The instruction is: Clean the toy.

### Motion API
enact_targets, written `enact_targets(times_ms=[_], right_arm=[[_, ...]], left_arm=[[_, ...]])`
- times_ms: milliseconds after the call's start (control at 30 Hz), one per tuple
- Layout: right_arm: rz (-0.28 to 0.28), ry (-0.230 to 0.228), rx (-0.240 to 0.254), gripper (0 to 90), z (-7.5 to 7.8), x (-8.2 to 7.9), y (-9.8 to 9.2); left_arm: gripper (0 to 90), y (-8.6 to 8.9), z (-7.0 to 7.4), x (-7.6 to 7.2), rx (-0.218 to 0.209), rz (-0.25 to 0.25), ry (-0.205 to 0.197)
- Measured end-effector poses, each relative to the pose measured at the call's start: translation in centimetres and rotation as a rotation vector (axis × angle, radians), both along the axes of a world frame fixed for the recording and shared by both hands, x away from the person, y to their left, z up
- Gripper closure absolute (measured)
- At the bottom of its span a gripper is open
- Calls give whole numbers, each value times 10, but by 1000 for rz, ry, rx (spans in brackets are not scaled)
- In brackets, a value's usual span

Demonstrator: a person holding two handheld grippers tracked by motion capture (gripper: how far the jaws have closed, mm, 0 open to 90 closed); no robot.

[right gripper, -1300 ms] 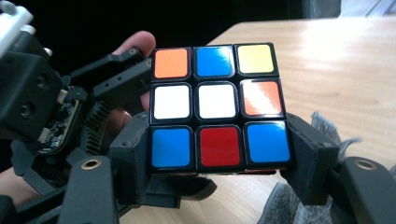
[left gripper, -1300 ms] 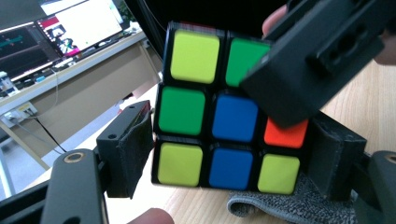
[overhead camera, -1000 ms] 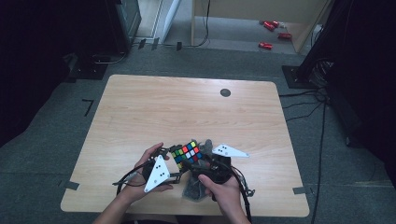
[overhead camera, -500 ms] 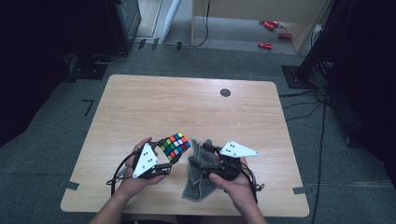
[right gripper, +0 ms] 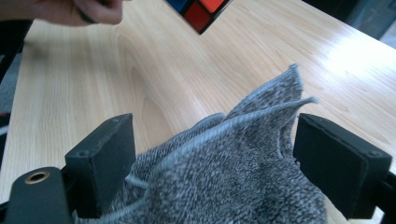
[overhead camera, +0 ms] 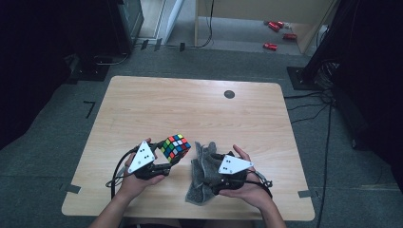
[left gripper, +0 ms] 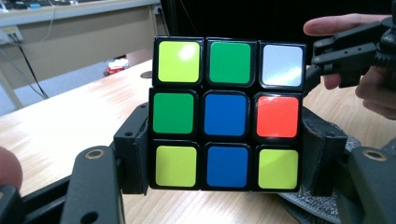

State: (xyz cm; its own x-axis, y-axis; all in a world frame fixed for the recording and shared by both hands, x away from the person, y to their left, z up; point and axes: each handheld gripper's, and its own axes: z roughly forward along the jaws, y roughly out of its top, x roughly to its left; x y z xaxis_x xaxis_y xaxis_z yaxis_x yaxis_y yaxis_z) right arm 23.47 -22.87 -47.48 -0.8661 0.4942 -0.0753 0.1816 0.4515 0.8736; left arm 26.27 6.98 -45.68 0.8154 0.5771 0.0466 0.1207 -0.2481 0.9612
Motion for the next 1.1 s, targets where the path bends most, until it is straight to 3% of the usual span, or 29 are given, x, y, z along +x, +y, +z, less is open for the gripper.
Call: enact_targets(times_ms=[100,400,600,800,900,1033,1100], right_arm=[[22,-16,-36,120,-7,0,-1],[27,2,-182,50,-31,4,7],[31,50,-250,23,-44,6,12],[17,155,-201,44,-48,12,9],[-7,156,-163,205,-48,13,3],[-97,131,-131,590,-47,15,-7],[-133,121,-136,665,-47,15,-6]], left_arm=[[340,0,-1,1,-1,1,14],[340,-3,-4,2,18,-10,30],[339,-5,-5,2,26,-18,40],[340,-5,-6,2,24,-17,42],[340,-6,-6,1,28,-20,40],[339,-7,-6,1,28,-22,40],[340,-6,-6,1,28,-24,39]])
